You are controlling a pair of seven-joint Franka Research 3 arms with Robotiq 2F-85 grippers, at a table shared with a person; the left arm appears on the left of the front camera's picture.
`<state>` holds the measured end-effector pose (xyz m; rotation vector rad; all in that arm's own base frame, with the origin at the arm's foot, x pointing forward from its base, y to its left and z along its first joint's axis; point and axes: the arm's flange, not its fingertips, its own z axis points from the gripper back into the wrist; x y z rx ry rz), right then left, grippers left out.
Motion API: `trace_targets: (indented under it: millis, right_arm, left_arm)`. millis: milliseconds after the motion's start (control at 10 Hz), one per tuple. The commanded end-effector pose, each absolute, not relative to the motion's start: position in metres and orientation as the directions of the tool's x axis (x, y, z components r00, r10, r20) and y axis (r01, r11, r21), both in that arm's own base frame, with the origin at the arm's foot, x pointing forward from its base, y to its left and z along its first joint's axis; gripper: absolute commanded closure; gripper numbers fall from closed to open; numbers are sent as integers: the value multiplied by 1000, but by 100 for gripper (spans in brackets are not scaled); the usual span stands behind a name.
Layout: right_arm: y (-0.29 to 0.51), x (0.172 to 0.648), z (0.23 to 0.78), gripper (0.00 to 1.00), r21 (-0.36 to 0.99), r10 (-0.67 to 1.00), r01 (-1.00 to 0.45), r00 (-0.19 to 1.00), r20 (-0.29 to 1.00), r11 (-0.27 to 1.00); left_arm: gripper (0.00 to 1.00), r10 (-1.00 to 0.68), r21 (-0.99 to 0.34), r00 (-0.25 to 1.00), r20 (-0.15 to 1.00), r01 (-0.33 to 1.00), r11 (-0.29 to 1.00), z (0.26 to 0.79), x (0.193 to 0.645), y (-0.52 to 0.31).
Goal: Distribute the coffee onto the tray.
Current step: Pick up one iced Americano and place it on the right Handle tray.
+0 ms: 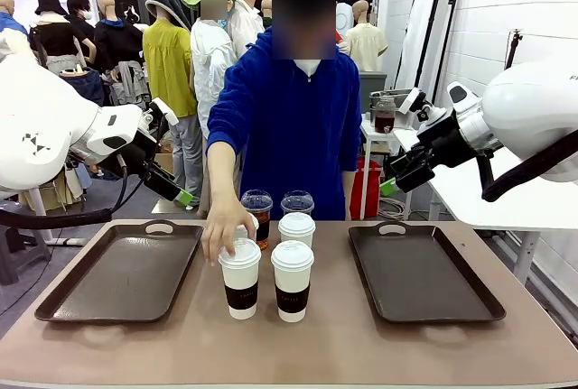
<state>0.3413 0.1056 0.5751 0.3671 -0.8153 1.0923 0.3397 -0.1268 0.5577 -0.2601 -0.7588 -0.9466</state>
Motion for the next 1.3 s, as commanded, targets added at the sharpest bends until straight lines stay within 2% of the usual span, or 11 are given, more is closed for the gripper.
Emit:
trace_targets:
  millis: [0,900,1200]
  right_arm:
    - [107,342,574,0,-108,628,-897,210,750,429]
    - [106,341,575,0,-119,638,-891,215,739,439]
    - [98,363,590,0,-125,695,-901,226,682,416]
  left_arm:
    - [0,-634,115,355,687,808,578,557,340,-126]
    - [0,-634,115,355,687,808,578,557,340,-126]
    - [0,-634,115,355,687,808,578,557,340,-126]
